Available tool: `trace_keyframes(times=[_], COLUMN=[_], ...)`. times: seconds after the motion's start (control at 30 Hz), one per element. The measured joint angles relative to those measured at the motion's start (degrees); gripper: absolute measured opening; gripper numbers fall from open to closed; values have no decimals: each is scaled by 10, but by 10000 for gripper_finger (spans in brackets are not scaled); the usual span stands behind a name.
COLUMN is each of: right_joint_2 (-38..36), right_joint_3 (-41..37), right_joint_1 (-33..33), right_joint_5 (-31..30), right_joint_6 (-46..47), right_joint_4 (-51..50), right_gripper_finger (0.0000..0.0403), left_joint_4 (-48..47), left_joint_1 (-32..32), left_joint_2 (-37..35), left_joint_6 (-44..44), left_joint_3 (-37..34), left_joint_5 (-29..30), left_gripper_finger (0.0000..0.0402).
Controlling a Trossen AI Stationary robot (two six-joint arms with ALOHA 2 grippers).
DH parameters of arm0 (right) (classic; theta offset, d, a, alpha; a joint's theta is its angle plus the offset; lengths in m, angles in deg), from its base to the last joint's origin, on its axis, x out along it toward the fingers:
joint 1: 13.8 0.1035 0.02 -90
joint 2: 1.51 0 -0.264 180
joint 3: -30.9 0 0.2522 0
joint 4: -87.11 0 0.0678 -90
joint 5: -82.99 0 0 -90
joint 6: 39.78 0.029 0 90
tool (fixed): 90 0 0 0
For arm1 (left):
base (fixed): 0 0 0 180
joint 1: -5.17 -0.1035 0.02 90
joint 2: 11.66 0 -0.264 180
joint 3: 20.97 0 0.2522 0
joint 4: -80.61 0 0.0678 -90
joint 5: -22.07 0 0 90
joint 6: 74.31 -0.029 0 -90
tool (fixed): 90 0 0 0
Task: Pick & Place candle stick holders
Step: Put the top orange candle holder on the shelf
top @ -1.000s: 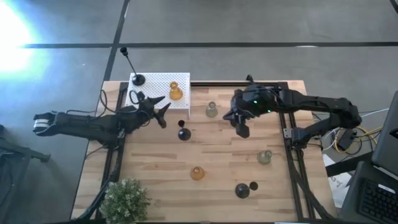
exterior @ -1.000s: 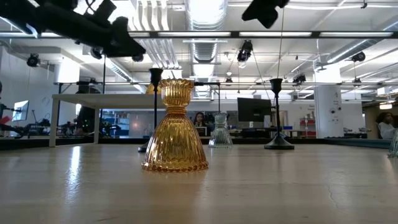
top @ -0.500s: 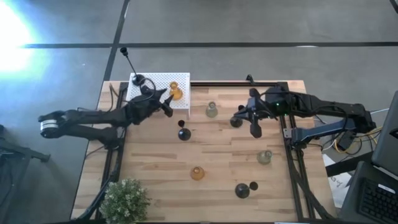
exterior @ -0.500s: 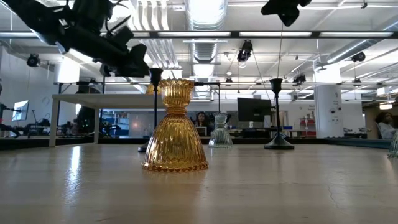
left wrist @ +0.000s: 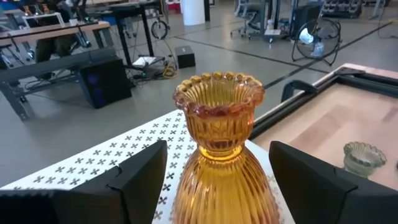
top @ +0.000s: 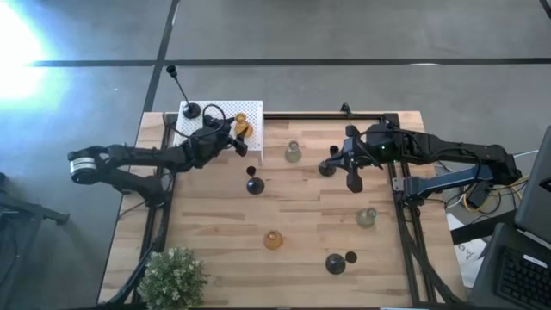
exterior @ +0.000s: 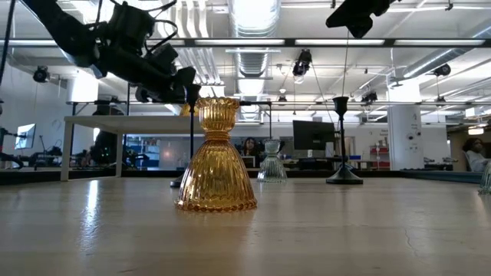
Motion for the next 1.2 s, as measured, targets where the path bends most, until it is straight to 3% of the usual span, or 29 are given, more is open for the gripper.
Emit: trace_keyframes(times=[0.37, 0.73, 1.2], right_joint_2=[0, 0, 0], right_joint_3=[0, 0, 0], right_joint_1=[0, 0, 0], right_joint_5=[-1, -1, 0], right_joint_6=[-9, -11, -7], right_joint_4=[-2, -3, -8], right_gripper_finger=[18, 18, 18], left_joint_4=[72, 71, -90], left_joint_1=[-7, -7, -4], left_joint_2=[37, 25, -104], left_joint_6=[-2, 2, 27], left_joint_3=[0, -7, -8], left_joint_5=[0, 1, 1], left_gripper_finger=[272, 116, 116])
